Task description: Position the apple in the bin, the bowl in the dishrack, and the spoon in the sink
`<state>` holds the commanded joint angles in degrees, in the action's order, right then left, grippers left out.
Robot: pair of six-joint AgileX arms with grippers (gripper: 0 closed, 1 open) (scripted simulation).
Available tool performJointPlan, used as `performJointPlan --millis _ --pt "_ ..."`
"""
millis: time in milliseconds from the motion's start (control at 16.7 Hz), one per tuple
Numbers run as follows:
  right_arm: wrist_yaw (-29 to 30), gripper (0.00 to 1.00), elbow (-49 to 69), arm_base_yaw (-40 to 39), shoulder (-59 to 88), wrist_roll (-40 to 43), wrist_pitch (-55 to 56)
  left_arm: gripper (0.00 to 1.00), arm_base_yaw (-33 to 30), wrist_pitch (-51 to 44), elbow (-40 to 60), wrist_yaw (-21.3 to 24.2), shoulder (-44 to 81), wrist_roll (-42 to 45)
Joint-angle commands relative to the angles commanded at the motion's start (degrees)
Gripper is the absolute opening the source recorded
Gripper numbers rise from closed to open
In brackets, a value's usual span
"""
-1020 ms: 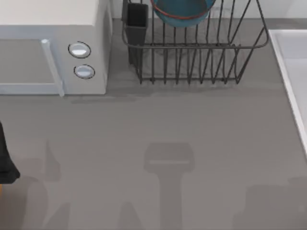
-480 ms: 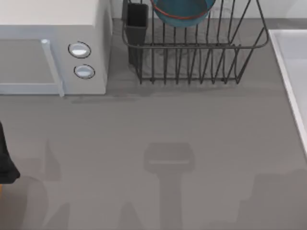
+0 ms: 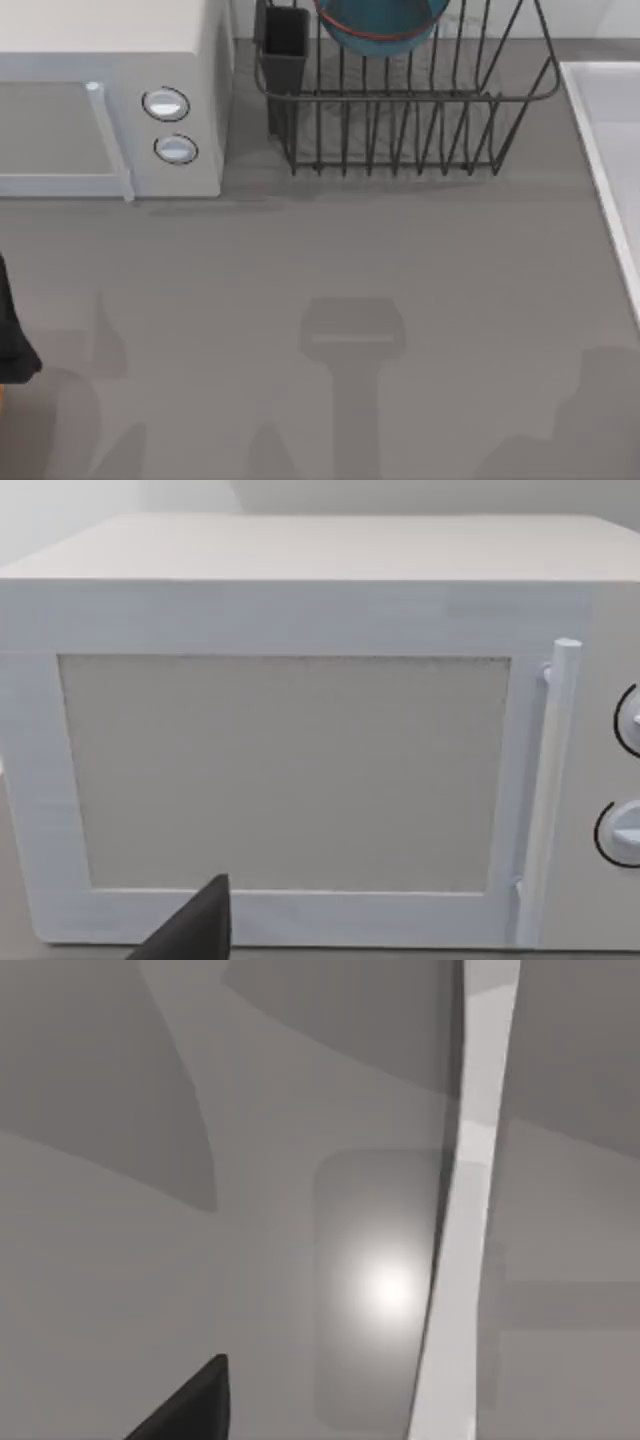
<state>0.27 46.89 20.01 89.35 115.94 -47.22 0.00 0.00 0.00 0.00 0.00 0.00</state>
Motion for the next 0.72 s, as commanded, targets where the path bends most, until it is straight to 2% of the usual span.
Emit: performJointPlan --millis 300,600,720 --pt "0.0 1.0 -6.55 0.03 5.93 -0.05 12.43 1.0 0.0 0.0 0.0 0.0 0.0 0.0" --pt "0.0 1.0 -7.19 0.03 6.5 -0.06 13.49 1.0 0.0 0.0 0.0 0.0 0.0 0.0" --pt "0.0 0.85 -7.19 0.03 6.5 -0.06 13.49 1.0 0.0 0.0 0.0 0.0 0.0 0.0"
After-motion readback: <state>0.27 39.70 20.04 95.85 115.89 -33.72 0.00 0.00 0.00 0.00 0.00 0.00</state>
